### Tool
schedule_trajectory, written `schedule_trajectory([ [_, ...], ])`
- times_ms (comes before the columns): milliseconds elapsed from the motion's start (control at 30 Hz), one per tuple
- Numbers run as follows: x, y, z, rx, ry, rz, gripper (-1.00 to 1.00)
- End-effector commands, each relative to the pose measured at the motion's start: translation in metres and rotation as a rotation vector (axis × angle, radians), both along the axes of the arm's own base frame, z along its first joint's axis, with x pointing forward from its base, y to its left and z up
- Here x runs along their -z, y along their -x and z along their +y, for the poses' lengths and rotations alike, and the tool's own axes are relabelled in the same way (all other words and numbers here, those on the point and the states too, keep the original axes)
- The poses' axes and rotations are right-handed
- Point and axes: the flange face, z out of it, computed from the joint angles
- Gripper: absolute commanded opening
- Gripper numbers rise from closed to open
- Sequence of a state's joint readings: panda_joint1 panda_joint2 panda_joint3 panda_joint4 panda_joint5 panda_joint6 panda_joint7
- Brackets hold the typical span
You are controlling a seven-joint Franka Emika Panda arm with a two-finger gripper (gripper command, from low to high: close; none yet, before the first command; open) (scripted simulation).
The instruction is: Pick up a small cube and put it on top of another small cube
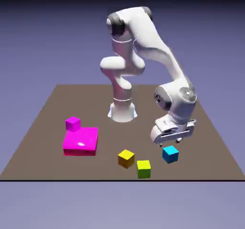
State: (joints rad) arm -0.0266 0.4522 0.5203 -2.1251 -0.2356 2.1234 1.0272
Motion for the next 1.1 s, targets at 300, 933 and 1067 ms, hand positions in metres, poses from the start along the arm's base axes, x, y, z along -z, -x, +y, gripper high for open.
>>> schedule_trajectory([
  [300,0.056,0.015,0.004,-0.011,0.009,0.042,-1.0],
  [933,0.019,-0.083,-0.133,-0.115,0.011,0.042,-1.0],
  [1067,-0.017,-0.094,-0.127,-0.115,0.012,0.042,1.0],
])
